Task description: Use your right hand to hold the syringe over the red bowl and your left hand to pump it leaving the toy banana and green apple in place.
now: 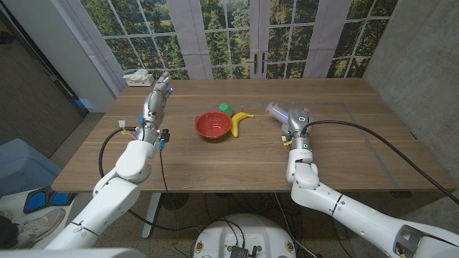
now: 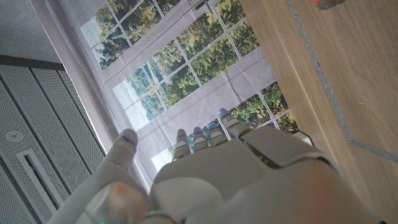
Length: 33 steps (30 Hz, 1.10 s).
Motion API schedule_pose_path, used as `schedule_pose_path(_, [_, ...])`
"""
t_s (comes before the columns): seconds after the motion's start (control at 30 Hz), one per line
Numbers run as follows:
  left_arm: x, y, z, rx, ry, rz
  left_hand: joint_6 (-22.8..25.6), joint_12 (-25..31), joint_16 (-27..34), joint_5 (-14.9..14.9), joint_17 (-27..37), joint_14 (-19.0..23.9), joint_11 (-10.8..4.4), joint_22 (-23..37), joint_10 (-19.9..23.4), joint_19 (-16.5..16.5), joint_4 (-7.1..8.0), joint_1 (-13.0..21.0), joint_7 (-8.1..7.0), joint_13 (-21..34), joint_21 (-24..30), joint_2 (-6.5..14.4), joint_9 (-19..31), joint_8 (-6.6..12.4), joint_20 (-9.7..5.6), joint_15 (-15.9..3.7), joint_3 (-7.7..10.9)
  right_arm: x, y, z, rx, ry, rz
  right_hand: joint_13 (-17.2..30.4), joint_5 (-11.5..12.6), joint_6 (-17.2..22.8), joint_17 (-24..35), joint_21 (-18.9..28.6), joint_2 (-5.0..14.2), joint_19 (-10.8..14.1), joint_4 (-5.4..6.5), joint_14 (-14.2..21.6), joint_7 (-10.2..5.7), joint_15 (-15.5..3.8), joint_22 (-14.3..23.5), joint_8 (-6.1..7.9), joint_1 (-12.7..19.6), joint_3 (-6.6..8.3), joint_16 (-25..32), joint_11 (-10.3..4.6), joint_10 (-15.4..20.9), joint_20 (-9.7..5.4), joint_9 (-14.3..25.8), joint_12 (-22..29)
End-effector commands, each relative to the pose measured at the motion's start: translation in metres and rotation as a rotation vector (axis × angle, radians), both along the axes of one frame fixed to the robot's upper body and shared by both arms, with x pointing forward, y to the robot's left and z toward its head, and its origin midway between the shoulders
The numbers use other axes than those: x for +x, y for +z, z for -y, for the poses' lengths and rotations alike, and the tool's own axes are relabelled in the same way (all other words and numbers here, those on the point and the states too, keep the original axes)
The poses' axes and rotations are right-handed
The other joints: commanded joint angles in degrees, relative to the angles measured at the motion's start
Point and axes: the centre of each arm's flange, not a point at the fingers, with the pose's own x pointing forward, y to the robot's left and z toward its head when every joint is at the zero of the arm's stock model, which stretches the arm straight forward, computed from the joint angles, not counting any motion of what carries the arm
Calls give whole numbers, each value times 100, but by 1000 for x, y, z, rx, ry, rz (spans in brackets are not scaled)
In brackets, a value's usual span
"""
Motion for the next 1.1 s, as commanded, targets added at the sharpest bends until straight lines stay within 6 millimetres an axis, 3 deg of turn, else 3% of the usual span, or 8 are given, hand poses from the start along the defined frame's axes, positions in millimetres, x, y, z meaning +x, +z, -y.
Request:
schedule_pose_path(0.03, [3, 2, 3, 10, -1, -14, -30, -15, 2, 14, 8, -61, 14, 15, -69, 2, -24, 21, -47, 28, -3, 104, 30, 8, -29, -238, -6, 3, -1, 12, 23, -77, -60, 73, 104, 716, -49, 16, 837, -96, 216, -155, -830, -593, -5, -67, 328, 217, -99, -609, 475, -385, 23, -68])
schedule_pose_path(0.17, [3, 3, 4, 12, -1, -11, -30, -14, 1, 14, 8, -65, 15, 15, -69, -3, -25, 21, -51, 29, -6, 105, 30, 10, -29, -237, -7, 6, -1, 13, 18, -92, -86, 95, 175, 572, -98, -14, 857, -176, 284, -263, -801, -517, -14, -103, 136, 226, -189, -569, 327, -307, 33, -131])
schedule_pose_path(0.3, [3, 5, 4, 17, -1, -9, -32, -14, 2, 14, 8, -69, 22, 15, -73, -4, -26, 21, -52, 29, -7, 104, 30, 12, -29, -235, -8, 9, 0, 14, 15, -119, -130, 89, 254, 371, -154, -50, 802, -246, 271, -443, -789, -508, -22, -160, 9, 244, -308, -510, 173, -246, 39, -208])
schedule_pose_path(0.43, [4, 7, 5, 22, -3, -7, -31, -13, 3, 14, 8, -68, 17, 15, -71, -4, -29, 22, -55, 29, -7, 103, 30, 14, -27, -235, -9, 11, 1, 14, 12, -146, -156, 84, 348, -116, -119, -138, 683, -413, 302, -823, -768, -413, -25, -267, -326, 168, -408, -494, -328, -136, 42, -377])
schedule_pose_path(0.7, [4, 10, 7, 28, -6, -4, -32, -12, 3, 13, 8, -73, 20, 15, -73, -8, -32, 23, -56, 29, -9, 103, 30, 16, -23, -240, -10, 12, 3, 19, 8, -165, -207, -11, 335, -768, 66, -253, 499, -563, 281, -1466, -784, -345, -24, -309, -681, 2, -457, -452, -985, 15, 22, -460])
schedule_pose_path(0.8, [4, 11, 7, 27, -6, -3, -33, -13, 4, 13, 8, -72, 23, 15, -80, -6, -34, 24, -54, 29, -9, 101, 30, 17, -23, -241, -11, 12, 4, 21, 2, -172, -240, -70, 236, -1245, 149, -371, 375, -706, 307, -1856, -757, -260, -28, -315, -968, -144, -489, -379, -1399, 164, 5, -448])
schedule_pose_path(0.93, [5, 12, 7, 29, -6, -3, -32, -12, 4, 13, 7, -73, 19, 15, -78, -5, -38, 25, -49, 29, -8, 99, 30, 19, -25, -240, -12, 10, 4, 23, 12, -145, -205, -137, -22, -1757, 131, -513, 172, -757, 420, -2073, -669, -110, -30, -283, -1498, -401, -500, -254, -1881, 343, -11, -428])
schedule_pose_path(1.1, [6, 13, 7, 33, -9, -4, -32, -11, 6, 13, 6, -71, 22, 15, -79, -4, -42, 28, -51, 29, -9, 98, 30, 20, -21, -238, -12, 9, 6, 24, 9, -130, -213, -193, -2, -2266, 68, -676, -35, -802, 534, -2291, -612, -45, -30, -287, -1997, -648, -560, -158, -2365, 449, -27, -442])
